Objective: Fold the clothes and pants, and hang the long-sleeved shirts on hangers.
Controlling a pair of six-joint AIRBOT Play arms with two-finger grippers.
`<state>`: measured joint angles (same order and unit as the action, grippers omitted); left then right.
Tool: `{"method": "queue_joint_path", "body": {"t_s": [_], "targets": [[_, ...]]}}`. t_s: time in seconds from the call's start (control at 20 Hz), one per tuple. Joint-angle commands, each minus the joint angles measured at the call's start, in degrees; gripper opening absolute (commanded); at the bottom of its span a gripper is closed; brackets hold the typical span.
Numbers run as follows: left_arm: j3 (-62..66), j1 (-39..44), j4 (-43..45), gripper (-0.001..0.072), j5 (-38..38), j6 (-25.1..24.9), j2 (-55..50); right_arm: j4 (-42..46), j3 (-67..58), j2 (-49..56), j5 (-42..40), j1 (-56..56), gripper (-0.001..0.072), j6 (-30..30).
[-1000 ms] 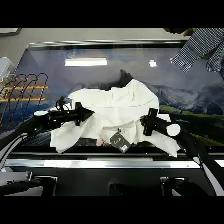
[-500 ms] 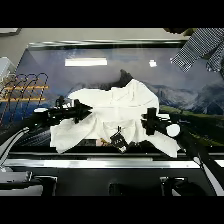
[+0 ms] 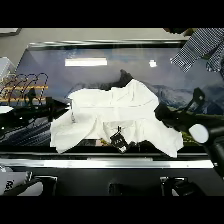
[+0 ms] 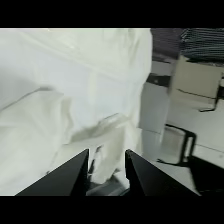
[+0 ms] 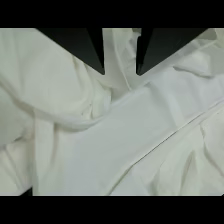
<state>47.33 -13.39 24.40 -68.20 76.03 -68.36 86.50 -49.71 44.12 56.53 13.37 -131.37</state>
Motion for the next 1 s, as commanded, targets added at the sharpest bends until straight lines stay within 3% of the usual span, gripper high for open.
{"method": "queue_joint_path", "body": {"t_s": [0.0, 0.1, 0.2, 0.25, 0.4, 0.6, 0.95], "targets": [[0.04, -1.33, 21.11, 0.0282, -2.40, 7.67, 9.14, 1.86, -13.16, 3.72, 19.12, 0.07, 0.0272, 18.08], [0.04, 0.02, 28.09, 0.0304, -2.34, 12.15, 11.80, -1.44, -14.53, 9.07, 21.97, 0.20, 0.0326, 21.46], [0.04, 1.22, 31.61, 0.0503, -2.36, 14.53, 12.59, -1.81, -14.53, 14.71, 23.37, 1.66, 0.0342, 21.49], [0.04, 1.73, 31.82, 0.0519, -2.34, 14.64, 12.57, -0.02, -14.53, 17.11, 23.04, 3.82, 0.0343, 21.42], [0.04, 2.58, 32.02, 0.0519, -1.20, 14.64, 12.52, 3.21, -14.53, 22.82, 18.38, 12.55, 0.0342, 18.56], [0.04, 2.71, 32.68, 0.0519, -0.83, 14.64, 12.52, 9.22, -14.47, 27.63, 18.23, 21.77, 0.0342, 8.68], [0.02, 2.71, 35.15, 0.0519, -0.81, 14.62, 12.52, 12.33, -10.54, 30.14, 13.92, 23.78, 0.0339, -0.57]]}}
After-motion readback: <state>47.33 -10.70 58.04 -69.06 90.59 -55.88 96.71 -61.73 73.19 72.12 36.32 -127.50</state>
